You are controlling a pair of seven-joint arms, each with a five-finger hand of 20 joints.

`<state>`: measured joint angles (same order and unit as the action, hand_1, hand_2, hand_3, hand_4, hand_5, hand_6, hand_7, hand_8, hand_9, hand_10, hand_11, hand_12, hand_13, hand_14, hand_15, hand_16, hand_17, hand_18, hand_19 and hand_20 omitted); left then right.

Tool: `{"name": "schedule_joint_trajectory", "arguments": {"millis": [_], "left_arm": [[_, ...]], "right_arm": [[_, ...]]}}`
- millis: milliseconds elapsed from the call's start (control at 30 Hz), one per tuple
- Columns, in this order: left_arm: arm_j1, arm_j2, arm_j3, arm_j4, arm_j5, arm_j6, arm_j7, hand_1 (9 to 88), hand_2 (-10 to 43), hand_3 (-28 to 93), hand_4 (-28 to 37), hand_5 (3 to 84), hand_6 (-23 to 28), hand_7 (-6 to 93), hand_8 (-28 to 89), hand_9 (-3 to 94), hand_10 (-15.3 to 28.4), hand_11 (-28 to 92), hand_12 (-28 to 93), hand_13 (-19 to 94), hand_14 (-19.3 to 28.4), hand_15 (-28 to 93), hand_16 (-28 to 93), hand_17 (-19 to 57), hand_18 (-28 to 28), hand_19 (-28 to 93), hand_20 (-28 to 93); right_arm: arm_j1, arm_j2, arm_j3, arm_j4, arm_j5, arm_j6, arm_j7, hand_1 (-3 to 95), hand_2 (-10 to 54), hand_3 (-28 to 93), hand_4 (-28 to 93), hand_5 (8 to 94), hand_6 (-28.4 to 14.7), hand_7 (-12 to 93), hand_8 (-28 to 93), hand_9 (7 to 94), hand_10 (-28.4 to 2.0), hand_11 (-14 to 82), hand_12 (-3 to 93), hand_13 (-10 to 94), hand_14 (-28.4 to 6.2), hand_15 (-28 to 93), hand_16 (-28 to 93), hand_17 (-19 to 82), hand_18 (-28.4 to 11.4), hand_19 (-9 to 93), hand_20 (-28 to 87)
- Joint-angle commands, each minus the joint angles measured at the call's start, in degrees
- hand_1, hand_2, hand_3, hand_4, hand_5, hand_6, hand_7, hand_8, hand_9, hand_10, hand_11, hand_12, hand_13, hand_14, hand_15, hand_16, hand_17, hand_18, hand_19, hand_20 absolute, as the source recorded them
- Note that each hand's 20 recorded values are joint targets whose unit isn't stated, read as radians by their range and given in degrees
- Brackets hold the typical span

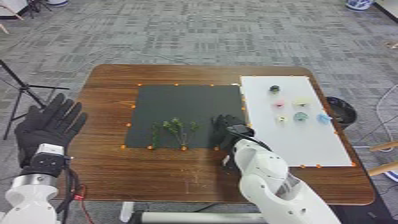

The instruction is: Arrange flowers

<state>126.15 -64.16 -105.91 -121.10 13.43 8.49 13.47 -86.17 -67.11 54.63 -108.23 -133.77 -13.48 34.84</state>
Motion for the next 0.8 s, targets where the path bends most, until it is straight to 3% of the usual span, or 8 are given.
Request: {"name": "schedule_joint_trajectory", "arguments": {"millis": [33,133,267,467,600,667,700,800], "left_arm": [[0.06,-0.02,0.28,-0.02,0.21,-0.35,-0.49,26.6,15.0,74,-28.3,44.7,9.6,10.4,-8,34.9,16.7,21,9,25,16.2,28,-5,-8.5,15.2,39,8],[0.2,-0.12,0.04,-0.24,0.98,0.49,-1.12,26.7,15.0,74,-28.3,44.7,9.7,10.3,-8,34.9,16.7,21,9,25,16.2,28,-5,-8.5,15.2,39,8],[0.35,-0.26,-0.06,-0.27,1.03,0.6,-0.91,26.6,15.1,74,-28.3,44.7,9.7,10.3,-8,34.9,16.8,21,9,25,16.2,28,-5,-8.5,15.2,39,9],[0.36,-0.39,0.06,-0.31,1.17,0.64,-0.56,26.5,14.9,74,-28.3,44.7,9.7,10.2,-8,34.8,16.8,21,9,25,16.3,28,-5,-8.5,15.2,39,9],[0.27,-0.47,0.18,-0.3,1.35,0.91,-0.38,26.5,14.9,74,-28.3,44.7,9.7,10.2,-8,34.7,16.8,21,9,25,16.2,27,-5,-8.6,15.2,39,9],[0.6,-0.39,0.09,-0.7,2.16,1.89,-0.57,26.2,15.1,73,-28.3,44.7,9.7,10.1,-8,34.7,16.8,21,9,25,16.3,27,-5,-8.5,15.2,39,9],[0.68,-0.61,-0.07,-0.87,3.28,2.16,-1.06,26.2,15.3,73,-28.3,44.7,9.7,10.1,-8,34.8,16.8,21,9,25,16.2,27,-5,-8.4,15.2,39,9],[-0.2,-0.59,0.42,-0.61,5.22,2.18,-1.45,25.9,15.8,73,-28.3,45.1,9.8,9.6,-8,35.5,16.6,19,7,25,15.2,24,-6,-7.9,14.7,38,8]], "right_arm": [[0.08,0.41,-0.58,-2.15,-1.62,0.23,2.81,40.1,-9.5,67,-20,59.8,-4.4,60,14,64.8,-17.8,53.3,39.7,61,-15.8,74,42,34,-25.4,85,40],[0.07,0.5,-0.42,-2.93,-2.84,-0.84,2.17,37.5,-9.5,68,-19,60.3,-5.1,57,12,64.7,-18.1,52.8,39.5,61,-16.1,73,42,34,-25.7,86,40],[0.19,0.53,-0.38,-3.99,-3.25,-2.25,1.87,33.5,-9.5,68,-18,61.5,-6.1,58,-15,64.3,-18.6,51.3,38.9,60,-16.4,73,42,34,-25.9,85,39],[0.32,0.49,0.26,-5.56,-3.38,-3.54,2.47,31.1,-9.5,67,-18,61.6,-6.5,51,-16,63.6,-19.4,49.0,37.5,59,-16.7,73,42,33,-26.3,85,39],[0.47,0.39,3.07,-6.74,-4.05,0.01,2.91,29.9,-9.5,66,-18,61.4,-6.8,47,-15,62.7,-19.8,48.3,37.2,59,-17.0,73,41,33,-26.4,85,39],[1.27,-0.33,4.66,-5.9,-5.32,2.15,4.14,29.5,-9.5,66,-18,61.2,-7.0,42,-13,62.3,-20.1,47.8,36.8,58,-17.4,73,41,32,-26.7,85,39],[2.03,-0.54,5.41,-5.21,-5.36,3.03,4.74,29.4,-9.5,66,-18,61.2,-7.0,41,-12,62.2,-20.2,47.6,36.6,58,-17.4,73,41,32,-26.7,85,39],[2.85,-0.33,9.03,-4.37,-4.72,4.38,5.71,30.5,-9.5,67,-18,61.5,-6.9,41,-12,62.6,-20.1,47.9,36.5,58,-17.4,73,41,33,-26.7,85,39]]}}
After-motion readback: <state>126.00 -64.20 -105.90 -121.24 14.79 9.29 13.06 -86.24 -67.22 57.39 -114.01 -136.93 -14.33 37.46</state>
